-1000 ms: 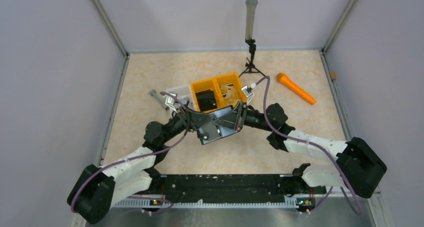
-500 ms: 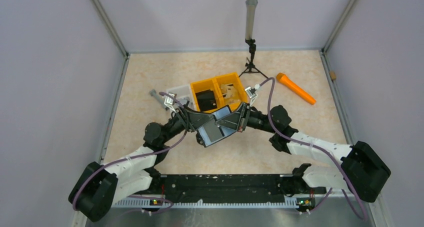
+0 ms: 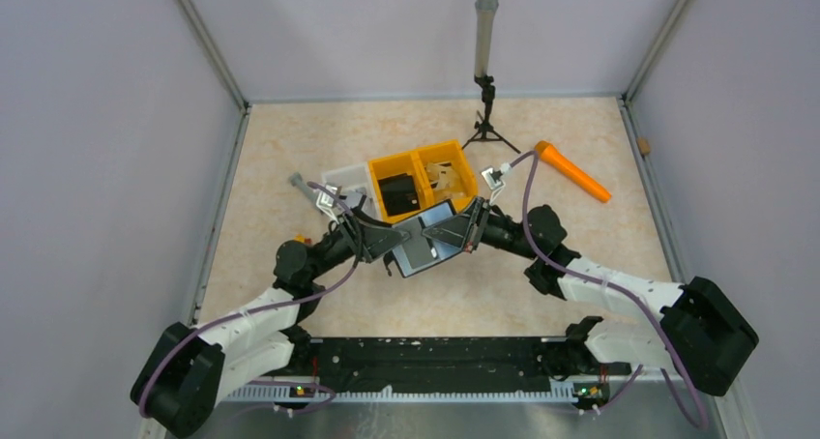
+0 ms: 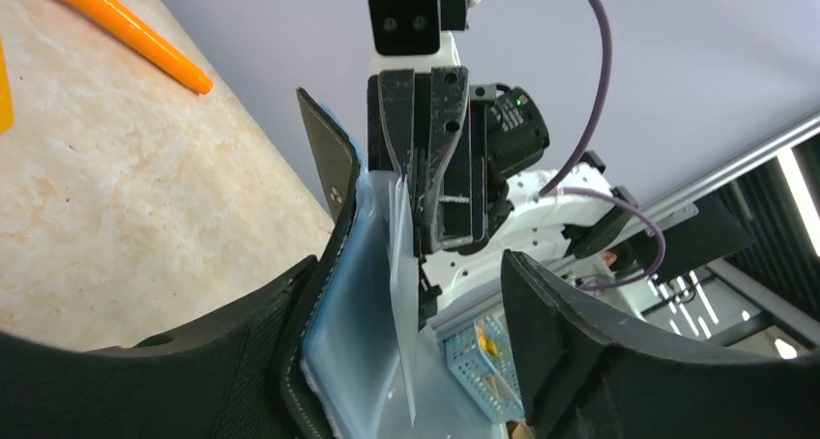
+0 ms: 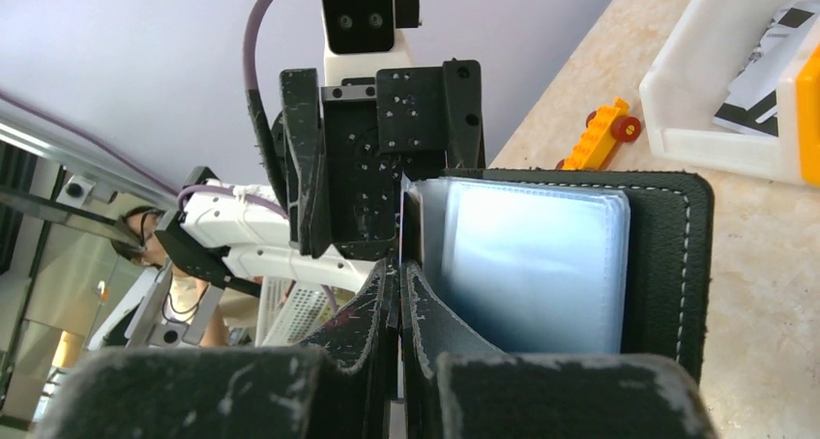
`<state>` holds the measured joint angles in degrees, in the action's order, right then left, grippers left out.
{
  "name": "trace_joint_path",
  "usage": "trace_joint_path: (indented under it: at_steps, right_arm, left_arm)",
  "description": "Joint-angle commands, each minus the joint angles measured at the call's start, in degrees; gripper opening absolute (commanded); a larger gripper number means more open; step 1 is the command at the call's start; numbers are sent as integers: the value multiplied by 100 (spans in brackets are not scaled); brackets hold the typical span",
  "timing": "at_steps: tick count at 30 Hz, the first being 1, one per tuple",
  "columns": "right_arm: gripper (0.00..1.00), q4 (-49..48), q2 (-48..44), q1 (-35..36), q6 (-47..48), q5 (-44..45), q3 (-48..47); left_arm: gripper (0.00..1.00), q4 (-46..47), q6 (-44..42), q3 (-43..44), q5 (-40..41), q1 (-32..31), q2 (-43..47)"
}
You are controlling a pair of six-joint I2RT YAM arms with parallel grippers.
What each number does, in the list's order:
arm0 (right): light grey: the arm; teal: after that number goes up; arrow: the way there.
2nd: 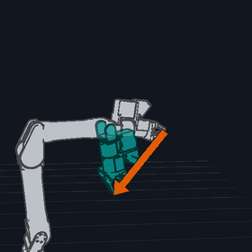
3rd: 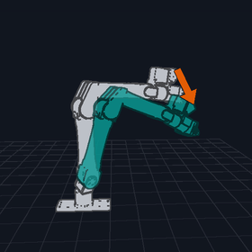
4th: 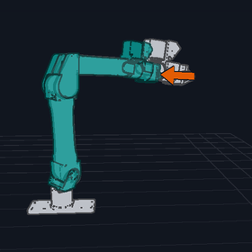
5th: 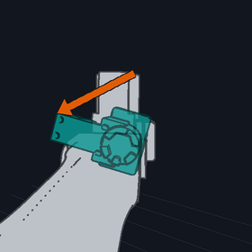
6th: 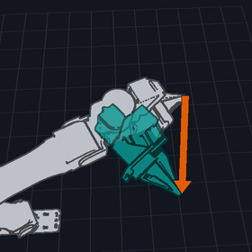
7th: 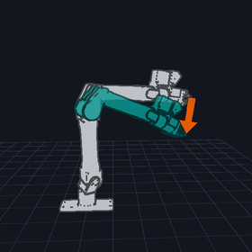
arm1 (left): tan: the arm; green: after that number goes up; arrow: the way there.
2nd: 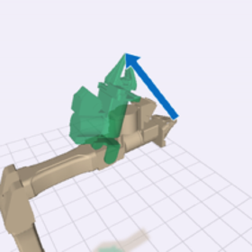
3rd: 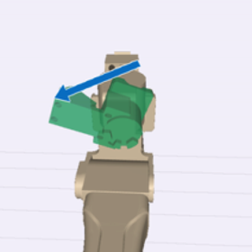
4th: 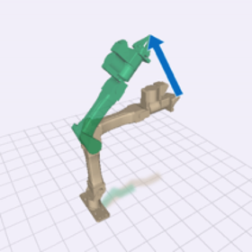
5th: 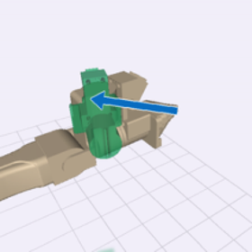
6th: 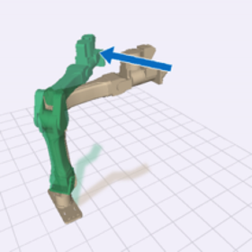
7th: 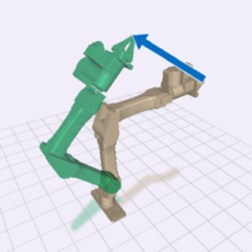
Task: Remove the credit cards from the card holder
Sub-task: Remove the credit card from the card holder.
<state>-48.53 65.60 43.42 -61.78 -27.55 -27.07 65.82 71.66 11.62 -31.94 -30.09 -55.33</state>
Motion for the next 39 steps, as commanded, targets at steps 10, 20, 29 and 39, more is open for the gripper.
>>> trace_joint_path:
  at_steps: [10, 20, 29, 39]
  right_arm:
    - [0, -320, -168, -87, -113, 12, -123]
    - [0, -450, -195, -158, -264, -98, -79]
    - [0, -501, -181, -290, -406, -333, -80]
    - [5, -850, -144, -456, -675, -507, 71]
  left_arm:
    - [48, 29, -162, 159, -962, 25, -118]
    - [28, 332, -105, 129, -1244, 20, -212]
    - [0, 596, -55, 47, -1262, 28, -135]
    - [0, 1369, 268, -54, -1183, 34, -228]
